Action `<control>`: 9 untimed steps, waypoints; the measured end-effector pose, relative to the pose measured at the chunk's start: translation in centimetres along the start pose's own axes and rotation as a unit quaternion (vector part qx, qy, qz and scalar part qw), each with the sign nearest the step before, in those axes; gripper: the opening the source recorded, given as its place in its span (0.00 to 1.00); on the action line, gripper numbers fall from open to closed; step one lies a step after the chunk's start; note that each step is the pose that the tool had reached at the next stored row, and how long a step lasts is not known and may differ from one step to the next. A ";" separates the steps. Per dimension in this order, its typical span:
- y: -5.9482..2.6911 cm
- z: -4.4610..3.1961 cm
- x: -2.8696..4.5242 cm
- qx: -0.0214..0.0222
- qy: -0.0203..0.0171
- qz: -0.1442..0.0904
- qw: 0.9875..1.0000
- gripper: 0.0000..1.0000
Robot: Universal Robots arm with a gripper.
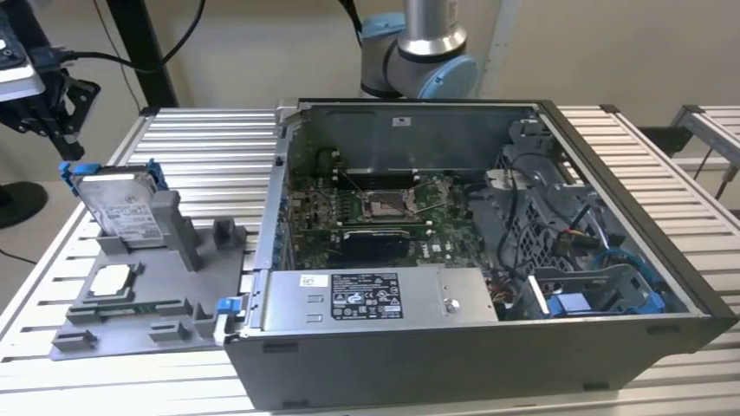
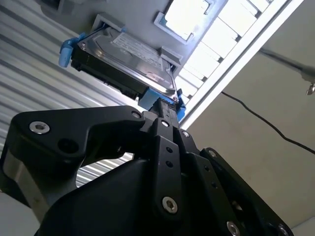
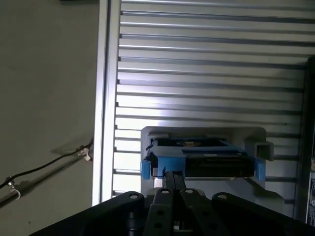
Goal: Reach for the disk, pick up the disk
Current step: 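Reach for the disk, then pick up the disk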
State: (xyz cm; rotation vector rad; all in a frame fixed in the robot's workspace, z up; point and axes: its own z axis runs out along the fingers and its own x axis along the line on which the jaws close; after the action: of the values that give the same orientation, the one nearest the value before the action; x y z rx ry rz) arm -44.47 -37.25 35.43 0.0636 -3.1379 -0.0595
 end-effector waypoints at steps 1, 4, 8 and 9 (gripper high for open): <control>0.00 0.00 0.00 0.000 0.000 -0.005 1.000 0.00; 0.00 0.00 0.00 0.000 0.001 -0.020 1.000 0.00; 0.00 -0.01 0.00 0.001 0.002 -0.040 0.999 0.00; 0.00 0.00 0.00 0.001 0.002 -0.045 0.999 0.00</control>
State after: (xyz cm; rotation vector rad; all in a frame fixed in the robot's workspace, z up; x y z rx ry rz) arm -44.46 -37.25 35.43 0.2058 -3.1300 -0.0573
